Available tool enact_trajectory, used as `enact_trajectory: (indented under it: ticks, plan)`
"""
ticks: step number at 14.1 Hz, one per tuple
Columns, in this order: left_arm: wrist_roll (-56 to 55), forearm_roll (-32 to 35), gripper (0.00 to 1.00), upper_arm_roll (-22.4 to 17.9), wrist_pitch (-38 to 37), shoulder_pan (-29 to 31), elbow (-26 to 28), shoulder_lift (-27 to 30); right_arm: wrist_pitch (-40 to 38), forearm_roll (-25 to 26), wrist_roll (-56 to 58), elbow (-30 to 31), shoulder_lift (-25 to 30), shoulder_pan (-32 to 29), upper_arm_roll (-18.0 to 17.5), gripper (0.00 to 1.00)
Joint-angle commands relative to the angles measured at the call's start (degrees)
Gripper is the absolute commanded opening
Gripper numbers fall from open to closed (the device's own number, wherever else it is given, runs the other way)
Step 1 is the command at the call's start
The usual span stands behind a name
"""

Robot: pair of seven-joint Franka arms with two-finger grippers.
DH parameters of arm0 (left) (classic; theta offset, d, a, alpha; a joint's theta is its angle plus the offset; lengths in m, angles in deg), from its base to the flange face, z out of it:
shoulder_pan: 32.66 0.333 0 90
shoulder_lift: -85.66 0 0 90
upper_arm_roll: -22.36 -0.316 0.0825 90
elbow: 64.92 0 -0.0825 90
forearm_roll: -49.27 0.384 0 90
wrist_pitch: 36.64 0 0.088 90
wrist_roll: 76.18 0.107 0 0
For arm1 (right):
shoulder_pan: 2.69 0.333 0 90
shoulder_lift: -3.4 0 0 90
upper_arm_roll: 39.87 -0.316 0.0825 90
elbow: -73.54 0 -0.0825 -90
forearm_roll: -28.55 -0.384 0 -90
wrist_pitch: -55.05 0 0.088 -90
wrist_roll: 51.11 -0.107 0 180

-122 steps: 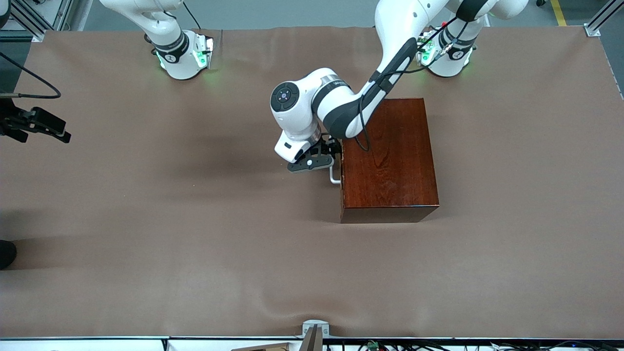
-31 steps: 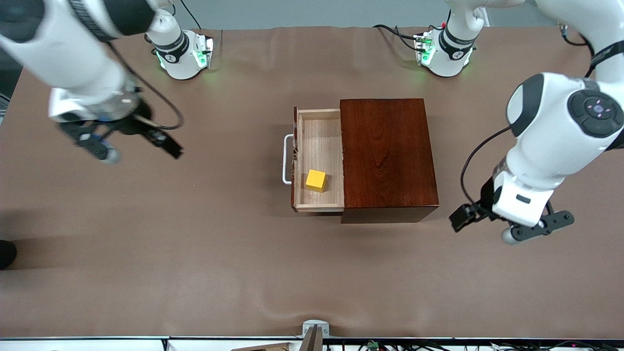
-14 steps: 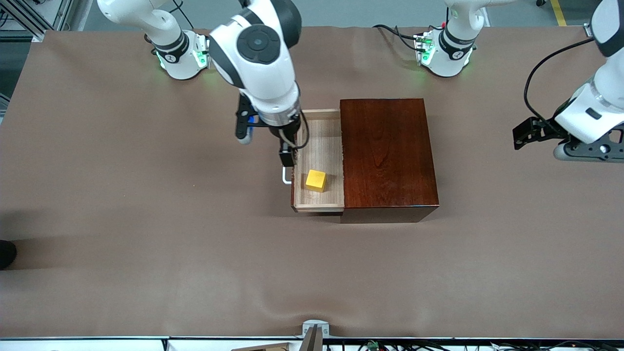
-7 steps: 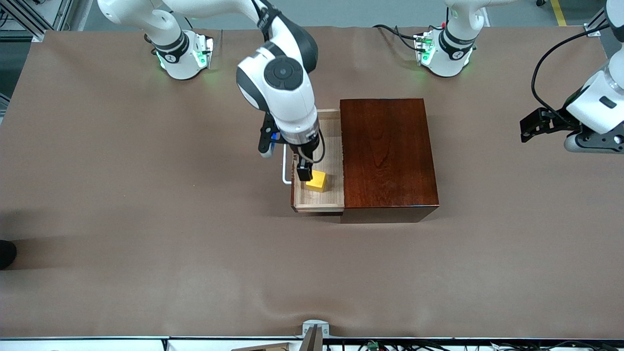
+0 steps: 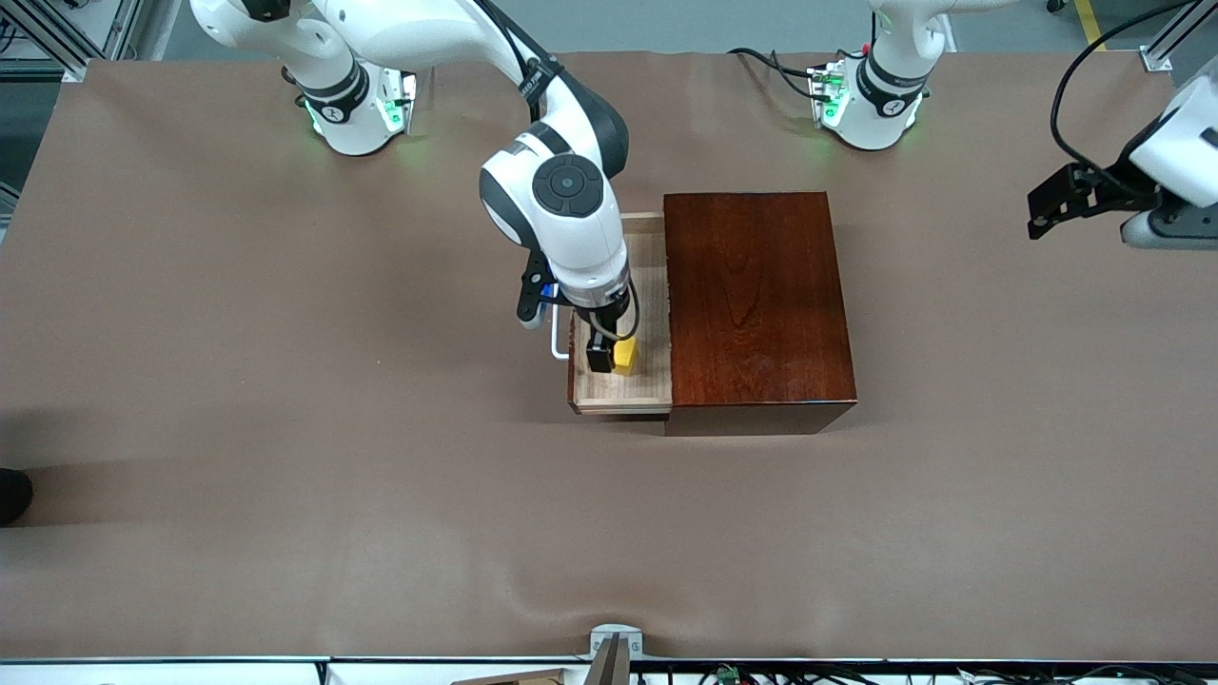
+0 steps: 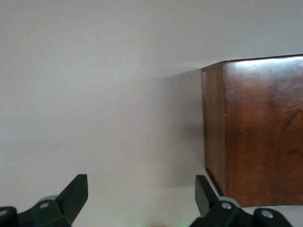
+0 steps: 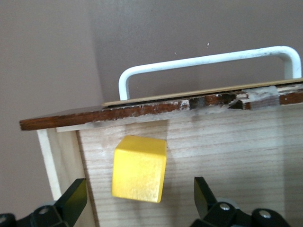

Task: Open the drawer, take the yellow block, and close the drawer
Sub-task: 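Lower the right gripper and grasp the yellow cube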

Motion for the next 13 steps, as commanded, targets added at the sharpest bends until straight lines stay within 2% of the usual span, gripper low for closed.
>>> enact_trajectory:
  ticks: [1, 5, 8, 13]
  plan:
    - [0.2, -3.1, 1.0, -2.0, -0.6, 0.1, 0.6, 0.7, -0.1, -0.6, -1.2, -1.5, -1.3, 0.7, 0.5, 1.0]
    - [0.1, -1.6, 1.0, -1.8, 1.2, -0.5, -0.3, -2.6, 1.5, -0.6, -1.2, -1.4, -2.3, 0.8, 0.5, 1.0]
    - [1.1, -1.6, 1.0, -1.8, 2.2, -0.9, -4.1, -5.0, 2.0, -0.6, -1.2, -1.4, -3.4, 1.2, 0.5, 1.0]
    - [0.1, -1.6, 1.0, -1.7, 2.1, -1.1, -4.7, -5.6, 3.1, -0.5, -1.2, -1.4, -4.1, 1.3, 0.5, 1.0]
